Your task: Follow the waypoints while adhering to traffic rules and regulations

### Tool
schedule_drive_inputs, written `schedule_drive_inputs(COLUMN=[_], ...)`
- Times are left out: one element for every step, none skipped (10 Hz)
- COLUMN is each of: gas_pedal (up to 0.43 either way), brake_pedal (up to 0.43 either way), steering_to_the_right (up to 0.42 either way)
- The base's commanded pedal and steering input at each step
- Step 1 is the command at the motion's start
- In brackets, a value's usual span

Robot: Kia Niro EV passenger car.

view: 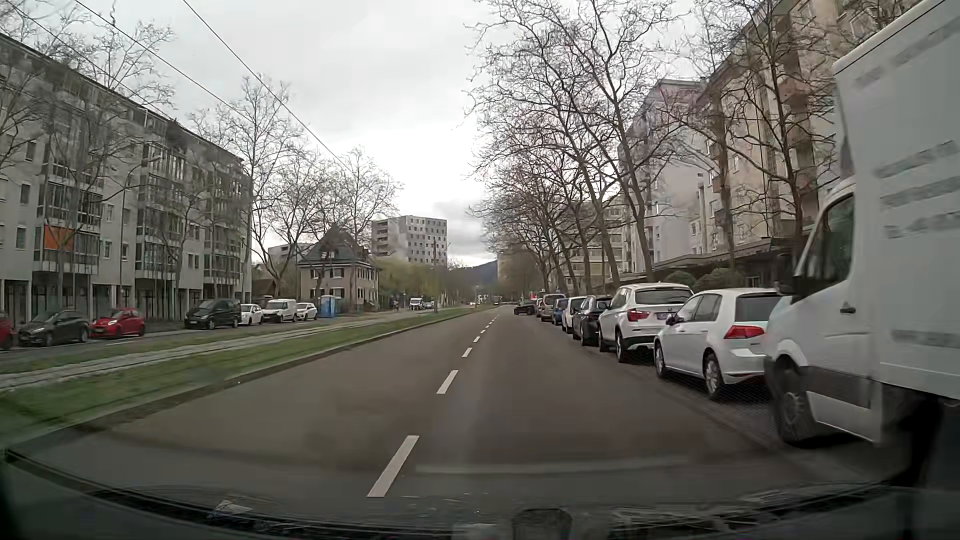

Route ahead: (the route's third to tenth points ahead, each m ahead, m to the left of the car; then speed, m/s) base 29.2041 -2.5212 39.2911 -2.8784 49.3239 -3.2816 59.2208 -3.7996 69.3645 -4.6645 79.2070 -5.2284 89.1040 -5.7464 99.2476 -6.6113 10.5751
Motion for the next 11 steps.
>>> schedule_drive_inputs(gas_pedal=[0.169,0.169,0.169,0.157,0.157,0.157,0.157,0.150,0.150,0.150,0.150], brake_pedal=[0.000,0.000,0.000,0.000,0.000,0.000,0.000,0.000,0.000,0.000,0.000], steering_to_the_right=[-0.008,-0.010,-0.012,-0.014,-0.015,-0.016,-0.016,-0.016,-0.016,-0.016,-0.015])
